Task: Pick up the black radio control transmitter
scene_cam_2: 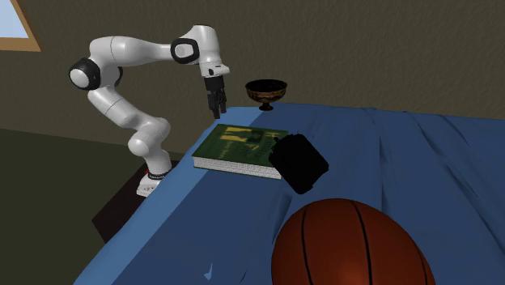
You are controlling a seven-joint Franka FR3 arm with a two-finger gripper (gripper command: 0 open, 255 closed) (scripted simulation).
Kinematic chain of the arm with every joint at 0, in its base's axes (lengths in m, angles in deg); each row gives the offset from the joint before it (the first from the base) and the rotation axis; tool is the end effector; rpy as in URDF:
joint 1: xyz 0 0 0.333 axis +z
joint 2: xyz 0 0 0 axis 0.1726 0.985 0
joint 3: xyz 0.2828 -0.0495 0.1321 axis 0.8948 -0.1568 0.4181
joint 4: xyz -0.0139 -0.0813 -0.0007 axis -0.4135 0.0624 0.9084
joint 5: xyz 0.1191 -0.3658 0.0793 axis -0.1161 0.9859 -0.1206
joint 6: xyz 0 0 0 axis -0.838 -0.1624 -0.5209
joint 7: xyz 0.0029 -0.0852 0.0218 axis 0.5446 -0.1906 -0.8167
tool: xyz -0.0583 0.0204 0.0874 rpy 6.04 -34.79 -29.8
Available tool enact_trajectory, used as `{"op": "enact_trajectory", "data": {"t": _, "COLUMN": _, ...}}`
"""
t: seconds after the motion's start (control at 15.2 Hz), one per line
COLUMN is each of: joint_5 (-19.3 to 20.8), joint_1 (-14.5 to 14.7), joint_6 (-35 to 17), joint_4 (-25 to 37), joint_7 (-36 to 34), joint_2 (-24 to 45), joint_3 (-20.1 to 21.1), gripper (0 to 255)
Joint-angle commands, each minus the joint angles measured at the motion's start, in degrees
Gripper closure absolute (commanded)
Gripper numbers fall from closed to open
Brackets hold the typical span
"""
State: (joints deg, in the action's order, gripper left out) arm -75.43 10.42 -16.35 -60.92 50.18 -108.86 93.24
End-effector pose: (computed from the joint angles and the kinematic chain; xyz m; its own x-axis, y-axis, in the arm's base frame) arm 0.3270 0.0204 0.6128 0.9876 -0.0210 0.1555 -0.0442 -0.9881 0.1474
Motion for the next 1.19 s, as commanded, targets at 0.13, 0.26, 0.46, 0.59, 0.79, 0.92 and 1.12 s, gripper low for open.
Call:
{"op": "enact_trajectory", "data": {"t": 0.13, "joint_5": 2.67, "joint_1": -0.07, "joint_6": -1.82, "joint_4": 1.47, "joint_7": 4.17, "joint_2": 3.07, "joint_3": -1.35, "gripper": 0}}
{"op": "enact_trajectory", "data": {"t": 0.26, "joint_5": 5.17, "joint_1": -0.10, "joint_6": -3.66, "joint_4": 3.22, "joint_7": 8.18, "joint_2": 6.30, "joint_3": -2.58, "gripper": 0}}
{"op": "enact_trajectory", "data": {"t": 0.46, "joint_5": 8.61, "joint_1": -0.14, "joint_6": -6.40, "joint_4": 6.36, "joint_7": 13.94, "joint_2": 11.38, "joint_3": -4.17, "gripper": 0}}
{"op": "enact_trajectory", "data": {"t": 0.59, "joint_5": 10.69, "joint_1": -0.11, "joint_6": -8.17, "joint_4": 8.78, "joint_7": 17.63, "joint_2": 14.89, "joint_3": -5.09, "gripper": 0}}
{"op": "enact_trajectory", "data": {"t": 0.79, "joint_5": 13.50, "joint_1": -0.06, "joint_6": -10.70, "joint_4": 12.87, "joint_7": 22.98, "joint_2": 20.30, "joint_3": -6.22, "gripper": 0}}
{"op": "enact_trajectory", "data": {"t": 0.92, "joint_5": 15.16, "joint_1": -0.01, "joint_6": -12.27, "joint_4": 15.89, "joint_7": 26.43, "joint_2": 23.98, "joint_3": -6.82, "gripper": 0}}
{"op": "enact_trajectory", "data": {"t": 1.12, "joint_5": 17.39, "joint_1": 0.08, "joint_6": -14.42, "joint_4": 20.84, "joint_7": 31.50, "joint_2": 29.57, "joint_3": -7.48, "gripper": 0}}
